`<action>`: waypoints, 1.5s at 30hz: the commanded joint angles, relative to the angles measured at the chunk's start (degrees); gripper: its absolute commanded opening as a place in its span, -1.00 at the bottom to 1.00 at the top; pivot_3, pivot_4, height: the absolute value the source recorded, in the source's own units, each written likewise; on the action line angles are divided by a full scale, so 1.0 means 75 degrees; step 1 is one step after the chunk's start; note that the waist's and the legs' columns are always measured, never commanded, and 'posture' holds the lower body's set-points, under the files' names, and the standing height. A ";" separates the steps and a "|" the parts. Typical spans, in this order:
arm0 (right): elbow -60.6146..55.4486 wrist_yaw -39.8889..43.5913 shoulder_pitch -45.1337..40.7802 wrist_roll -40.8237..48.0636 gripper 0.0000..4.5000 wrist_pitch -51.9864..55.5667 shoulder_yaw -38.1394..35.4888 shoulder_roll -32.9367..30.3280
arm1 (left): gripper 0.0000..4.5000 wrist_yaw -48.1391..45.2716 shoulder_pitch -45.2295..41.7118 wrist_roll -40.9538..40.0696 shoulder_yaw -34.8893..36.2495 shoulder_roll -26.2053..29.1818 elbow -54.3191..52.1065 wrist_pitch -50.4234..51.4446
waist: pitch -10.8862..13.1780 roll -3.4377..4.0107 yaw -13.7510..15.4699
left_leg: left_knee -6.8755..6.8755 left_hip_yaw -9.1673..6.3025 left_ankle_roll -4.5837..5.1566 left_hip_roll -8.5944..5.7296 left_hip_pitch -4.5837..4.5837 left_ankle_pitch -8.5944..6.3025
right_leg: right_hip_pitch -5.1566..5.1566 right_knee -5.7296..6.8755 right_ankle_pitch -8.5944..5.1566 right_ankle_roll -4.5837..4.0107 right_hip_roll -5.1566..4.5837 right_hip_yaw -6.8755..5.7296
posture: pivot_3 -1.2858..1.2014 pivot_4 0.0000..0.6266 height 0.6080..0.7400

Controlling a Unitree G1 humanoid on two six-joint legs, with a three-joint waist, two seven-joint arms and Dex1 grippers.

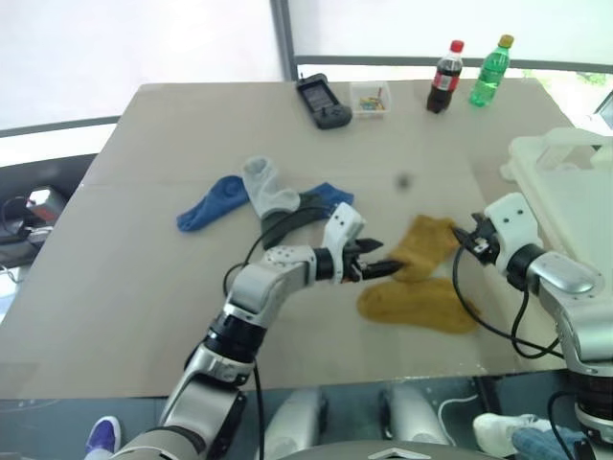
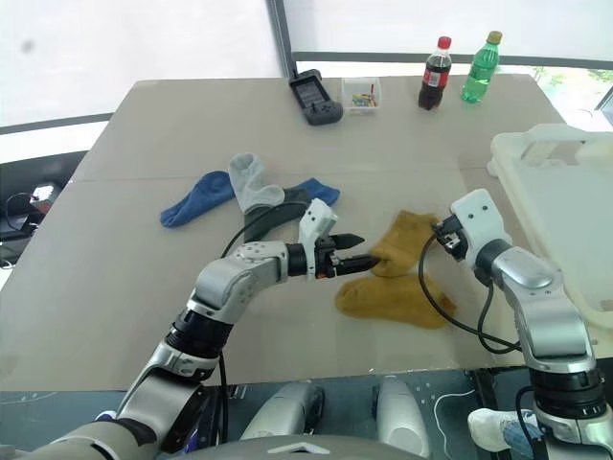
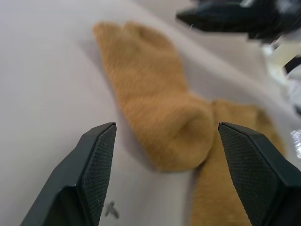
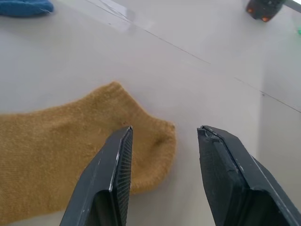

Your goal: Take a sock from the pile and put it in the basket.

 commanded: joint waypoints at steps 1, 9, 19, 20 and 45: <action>0.0185 0.0216 -0.0214 -0.0019 0.00 -0.0321 0.0155 -0.0160 | 0.65 0.0175 -0.0039 0.0311 -0.0191 -0.0100 -0.0151 -0.0034 | 0.0000 0.0000 0.0010 | -0.0001 0.0000 0.0000 0.0000 -0.0001 0.0000 | -0.0002 0.0000 0.0000 0.0000 -0.0001 0.0000 | 0.03 -0.52 1.00; 0.1419 0.0395 -0.0439 -0.0335 -0.35 -0.0691 0.0615 -0.0346 | -0.71 0.0146 -0.0204 0.0787 -0.0427 -0.0486 0.0488 -0.0387 | -0.0002 -0.0002 0.0049 | 0.0007 -0.0001 0.0000 -0.0003 0.0001 0.0000 | 0.0004 0.0002 0.0000 0.0000 -0.0003 -0.0003 | 0.03 -0.52 1.00; 0.1728 0.0433 -0.0714 -0.0414 -0.99 -0.0366 0.0891 -0.0258 | -1.00 -0.1417 -0.1237 0.1355 -0.0212 0.0542 0.2131 -0.2013 | -0.0004 -0.0004 -0.0010 | 0.0011 -0.0001 -0.0002 0.0001 0.0005 0.0001 | 0.0004 0.0009 0.0001 0.0002 0.0000 -0.0003 | 0.03 -0.52 1.00; 0.1636 0.0439 -0.0711 -0.0368 -0.99 -0.0237 0.0880 -0.0236 | -1.00 -0.1607 -0.1354 0.1403 -0.0204 0.0663 0.2343 -0.2221 | -0.0004 -0.0004 -0.0008 | 0.0010 -0.0001 -0.0002 0.0002 0.0005 0.0001 | 0.0004 0.0007 0.0001 0.0002 0.0001 -0.0003 | 0.03 -0.52 1.00; -0.2101 -0.0909 0.0470 0.0226 -0.62 0.3173 0.0748 0.0413 | -0.42 -0.3387 -0.1810 0.1814 0.0064 0.1139 0.3294 -0.3373 | -0.0007 -0.0010 0.0017 | 0.0015 -0.0013 0.0001 -0.0005 -0.0009 0.0000 | -0.0004 0.0007 0.0001 0.0002 -0.0004 -0.0013 | 0.03 -0.52 1.00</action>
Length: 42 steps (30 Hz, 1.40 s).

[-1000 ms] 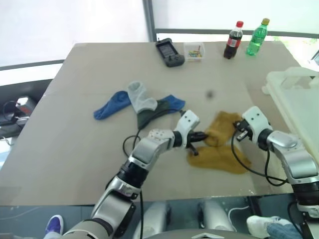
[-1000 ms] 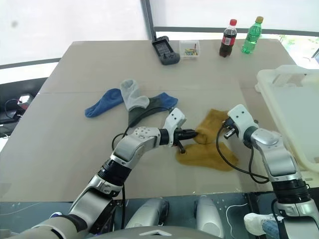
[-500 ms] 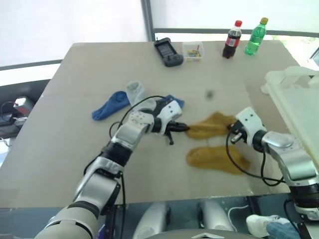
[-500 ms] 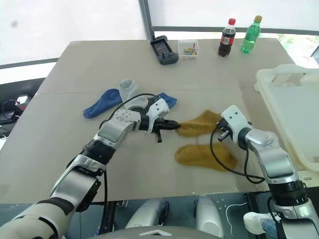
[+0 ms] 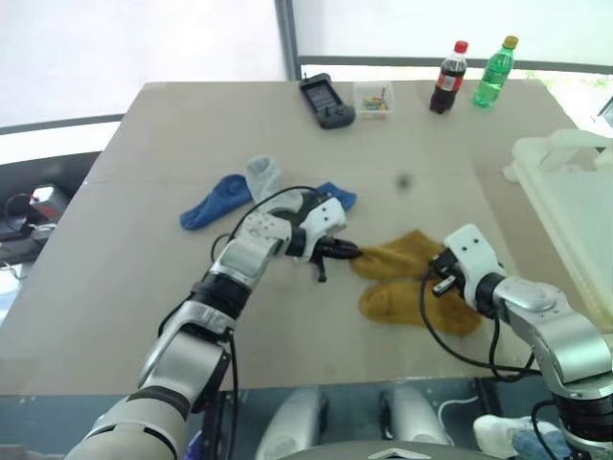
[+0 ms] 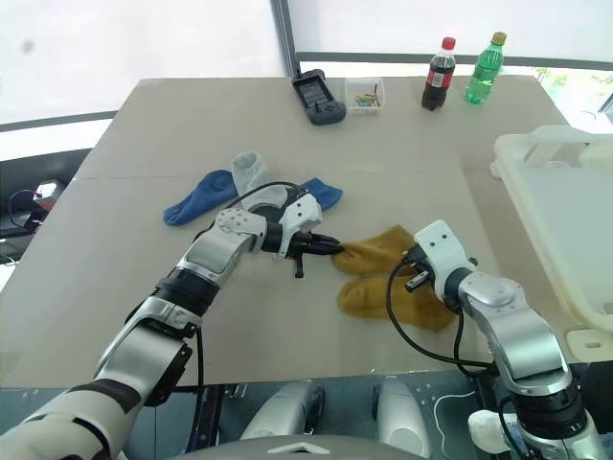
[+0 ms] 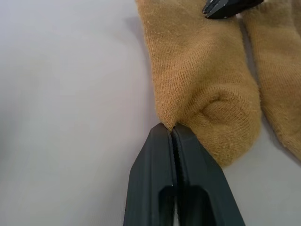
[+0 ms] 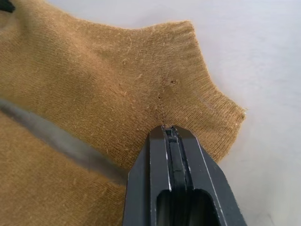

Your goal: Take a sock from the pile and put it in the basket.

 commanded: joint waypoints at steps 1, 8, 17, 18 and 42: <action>-0.0466 -0.0116 0.0018 0.0084 -0.41 0.0074 -0.0390 -0.0026 | -0.21 0.0142 -0.0060 -0.0127 0.0340 -0.0105 -0.0196 0.0058 | 0.0000 0.0000 -0.0005 | 0.0000 0.0000 0.0000 0.0000 0.0000 0.0000 | 0.0000 0.0001 0.0000 0.0000 0.0000 0.0000 | 0.03 -0.52 1.00; -0.1158 0.0141 -0.0060 0.0887 0.43 0.0571 -0.1749 0.0223 | 0.91 0.0552 0.1010 -0.1150 0.1370 0.0322 -0.2633 0.1921 | -0.0001 0.0000 -0.0057 | -0.0005 -0.0001 0.0000 0.0005 -0.0002 0.0000 | -0.0004 -0.0001 0.0000 0.0000 0.0003 0.0003 | 0.03 -0.52 1.00; 0.0751 0.0181 -0.0154 0.0727 0.43 -0.0589 -0.1355 0.0048 | 0.91 0.2113 0.2216 -0.1070 0.1163 -0.0196 -0.4019 0.2804 | -0.0003 -0.0004 0.0024 | 0.0000 0.0002 0.0000 0.0003 0.0008 0.0000 | 0.0005 0.0007 0.0000 0.0000 -0.0002 0.0003 | 0.03 -0.52 1.00; 0.0969 0.0198 -0.0217 0.0685 0.43 -0.0740 -0.1245 0.0028 | 0.91 0.2308 0.2256 -0.0988 0.1093 -0.0320 -0.3971 0.2767 | -0.0004 -0.0004 0.0009 | 0.0000 0.0004 0.0000 0.0003 0.0008 0.0000 | 0.0005 0.0007 0.0001 0.0000 -0.0001 0.0004 | 0.03 -0.52 1.00; 0.0615 0.0419 -0.0188 0.1778 -1.00 -0.1560 -0.2024 0.0093 | -0.99 0.1534 0.1782 -0.1576 0.1130 -0.0430 -0.3639 0.2034 | -0.0046 -0.0011 -0.0008 | -0.0006 0.0006 0.0000 0.0005 0.0002 0.0000 | -0.0002 0.0001 0.0001 0.0000 -0.0002 0.0009 | 0.03 -0.52 1.00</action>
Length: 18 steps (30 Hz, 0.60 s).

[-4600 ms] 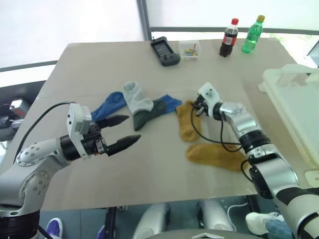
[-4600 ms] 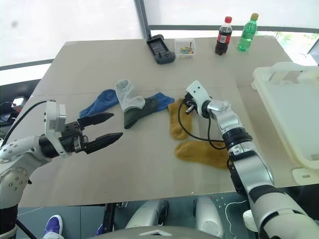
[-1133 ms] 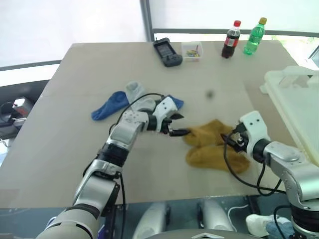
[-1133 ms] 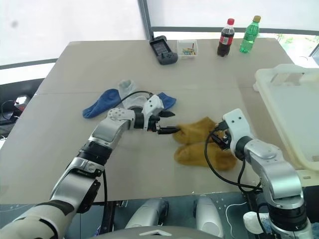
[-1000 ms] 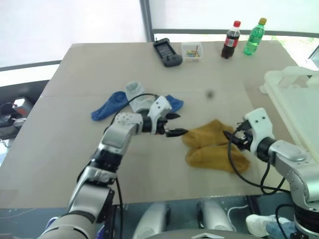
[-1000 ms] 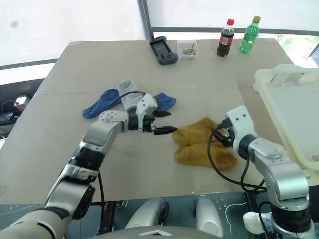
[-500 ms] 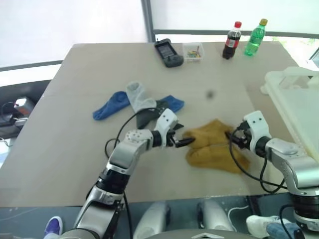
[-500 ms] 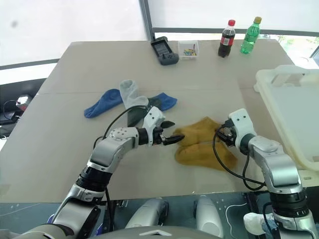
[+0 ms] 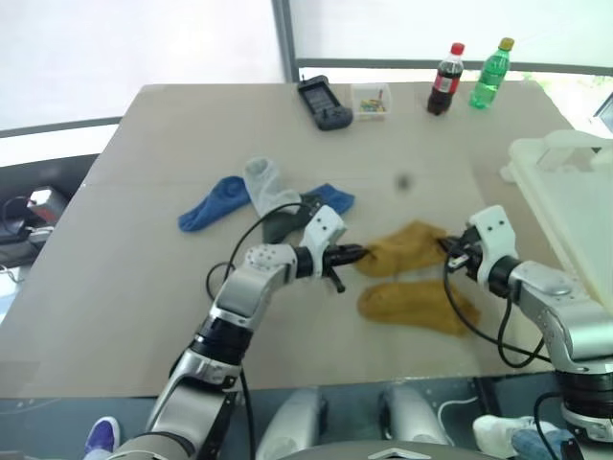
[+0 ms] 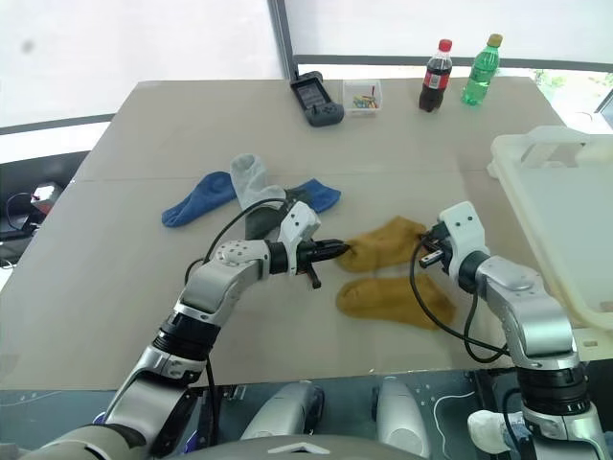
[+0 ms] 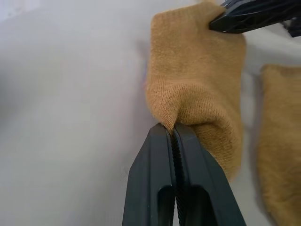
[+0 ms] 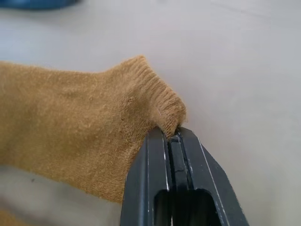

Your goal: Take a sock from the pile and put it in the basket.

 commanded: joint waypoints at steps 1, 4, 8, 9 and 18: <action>-0.1370 -0.0010 0.0306 0.0886 -1.00 0.0590 -0.1091 -0.0013 | -0.99 -0.0751 -0.0212 -0.0918 0.0362 0.0202 -0.0804 0.0416 | 0.0000 0.0000 0.0002 | 0.0000 -0.0002 0.0000 0.0000 -0.0001 0.0000 | 0.0000 0.0000 0.0000 0.0000 -0.0001 -0.0001 | 0.03 -0.52 1.00; -0.2605 0.0018 0.0863 0.1969 -1.00 0.1506 -0.1919 0.0012 | -0.99 -0.1366 -0.0273 -0.1577 0.0366 0.0499 -0.1318 0.1019 | 0.0000 0.0000 0.0029 | 0.0000 -0.0015 0.0000 0.0001 -0.0006 0.0000 | 0.0001 -0.0003 0.0000 0.0000 -0.0001 -0.0012 | 0.03 -0.52 1.00; -0.3897 -0.0296 0.1706 0.2954 -1.00 0.2413 -0.2524 0.0090 | -0.99 -0.1771 -0.0363 -0.2044 0.0262 0.0872 -0.1623 0.1635 | 0.0000 0.0000 0.0010 | -0.0001 -0.0008 0.0002 0.0001 -0.0002 -0.0001 | 0.0004 -0.0004 0.0000 0.0000 -0.0001 -0.0003 | 0.03 -0.52 1.00; -0.4107 -0.0464 0.1855 0.3149 -1.00 0.2564 -0.2660 0.0198 | -0.99 -0.1861 -0.0385 -0.2052 0.0182 0.0961 -0.1640 0.1687 | 0.0000 0.0000 0.0011 | -0.0001 -0.0006 0.0002 0.0001 0.0002 -0.0001 | 0.0006 -0.0002 0.0000 0.0000 -0.0001 -0.0002 | 0.03 -0.52 1.00; -0.4828 -0.1758 0.3121 0.3174 -1.00 0.2553 -0.2306 0.0925 | -0.99 -0.2051 -0.0617 -0.1472 -0.0415 0.1121 -0.0798 0.1267 | -0.0002 0.0002 0.0014 | -0.0001 -0.0001 0.0002 0.0003 0.0013 -0.0001 | 0.0014 0.0001 0.0000 0.0001 0.0005 0.0001 | 0.03 -0.52 1.00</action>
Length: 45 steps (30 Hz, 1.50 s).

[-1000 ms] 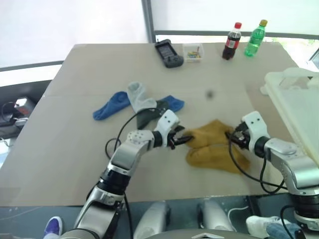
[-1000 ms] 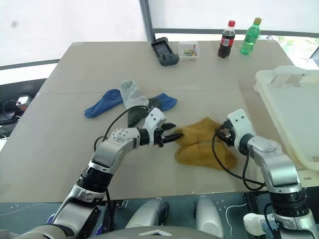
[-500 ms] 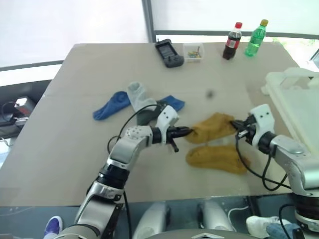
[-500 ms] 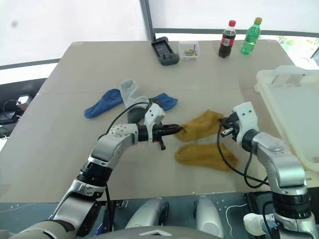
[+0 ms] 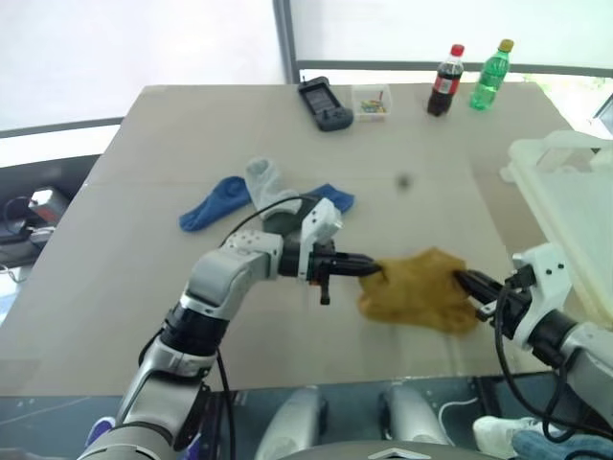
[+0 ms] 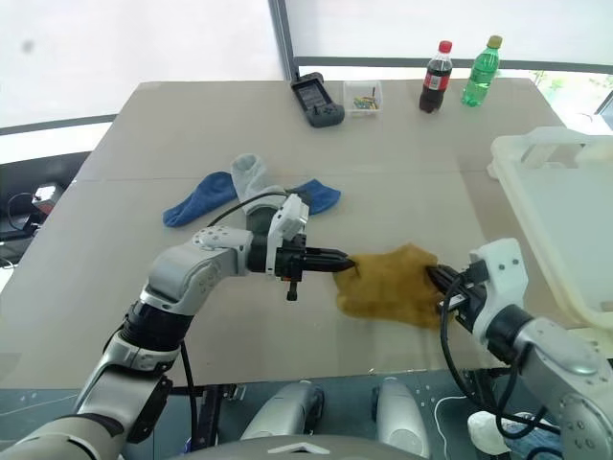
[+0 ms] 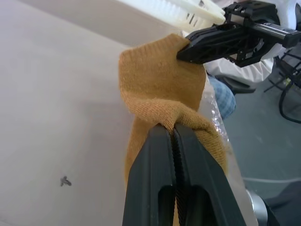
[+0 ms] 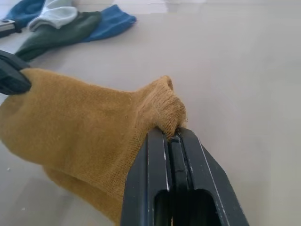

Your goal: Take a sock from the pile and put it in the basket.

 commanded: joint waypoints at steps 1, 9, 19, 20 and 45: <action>-0.0390 -0.0336 0.0483 -0.0138 -1.00 -0.0309 0.0215 0.0133 | -0.99 -0.0192 -0.0185 0.0261 -0.0205 0.0070 0.0290 -0.0391 | 0.0000 0.0000 0.0001 | -0.0001 -0.0001 0.0000 0.0000 0.0000 0.0000 | -0.0001 0.0000 0.0000 0.0000 0.0000 -0.0001 | 0.03 -0.52 1.00; -0.0314 -0.0440 0.1398 -0.0533 -1.00 -0.1081 0.0573 0.0113 | -0.99 -0.0412 -0.0188 0.0621 -0.0452 0.0063 0.0770 -0.0813 | 0.0000 0.0000 -0.0001 | -0.0002 0.0001 0.0000 0.0001 0.0001 0.0000 | -0.0002 0.0000 -0.0001 0.0001 0.0002 0.0001 | 0.03 -0.52 1.00; -0.0165 -0.0512 0.1847 -0.0830 -1.00 -0.1471 0.0844 -0.0031 | -0.99 -0.0555 -0.0124 0.0907 -0.0686 0.0053 0.0852 -0.1017 | 0.0000 0.0000 0.0001 | -0.0002 0.0001 0.0000 0.0001 0.0000 0.0000 | -0.0002 -0.0001 -0.0001 0.0001 0.0002 0.0000 | 0.03 -0.52 1.00; -0.0111 -0.0497 0.1910 -0.0937 -1.00 -0.1504 0.0945 -0.0108 | -0.99 -0.0581 -0.0119 0.0935 -0.0715 0.0043 0.0865 -0.1043 | 0.0000 0.0000 0.0000 | -0.0002 0.0001 0.0000 0.0001 0.0000 0.0000 | -0.0002 -0.0001 -0.0001 0.0001 0.0002 0.0000 | 0.03 -0.52 1.00; 0.0721 0.0414 0.1563 -0.1853 0.20 -0.2626 0.1402 -0.1018 | 0.74 -0.0706 -0.0207 0.1064 -0.0674 0.0019 0.0734 -0.1124 | -0.0002 -0.0003 0.0027 | 0.0002 -0.0002 0.0001 -0.0001 0.0005 -0.0001 | 0.0010 -0.0004 -0.0001 0.0002 0.0002 -0.0004 | 0.03 -0.52 1.00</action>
